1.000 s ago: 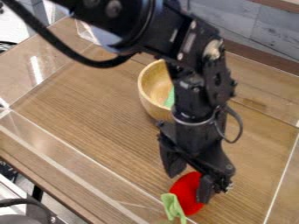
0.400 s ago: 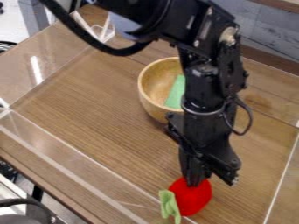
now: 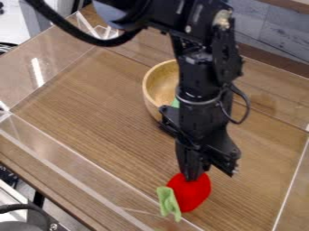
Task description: Move the red fruit to the right
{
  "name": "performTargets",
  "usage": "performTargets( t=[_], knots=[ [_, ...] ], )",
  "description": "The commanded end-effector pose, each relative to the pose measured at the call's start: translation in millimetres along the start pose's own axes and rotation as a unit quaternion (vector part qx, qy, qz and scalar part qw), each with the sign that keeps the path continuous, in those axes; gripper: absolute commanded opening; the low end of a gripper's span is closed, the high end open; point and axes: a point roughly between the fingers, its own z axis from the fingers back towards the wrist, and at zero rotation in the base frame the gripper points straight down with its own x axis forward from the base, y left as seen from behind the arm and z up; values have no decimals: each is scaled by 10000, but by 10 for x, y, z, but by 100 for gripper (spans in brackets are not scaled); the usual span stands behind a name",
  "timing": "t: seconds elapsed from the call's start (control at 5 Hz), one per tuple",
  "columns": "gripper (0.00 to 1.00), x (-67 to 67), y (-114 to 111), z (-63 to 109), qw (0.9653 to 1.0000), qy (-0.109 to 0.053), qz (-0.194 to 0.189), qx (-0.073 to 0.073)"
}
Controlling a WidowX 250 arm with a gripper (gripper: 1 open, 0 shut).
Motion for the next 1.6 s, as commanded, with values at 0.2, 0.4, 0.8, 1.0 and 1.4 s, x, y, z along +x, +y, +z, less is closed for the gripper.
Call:
performTargets(
  t=[0.2, 0.4, 0.8, 1.0, 1.4],
  knots=[
    [0, 91, 117, 96, 9998, -180, 55, 17],
    [0, 36, 157, 114, 9998, -143, -163, 26],
    [0, 82, 96, 34, 9997, -193, 170, 49],
    [0, 72, 83, 35, 9998, -161, -30, 60],
    [0, 57, 72, 17, 9998, -143, -91, 72]
  ],
)
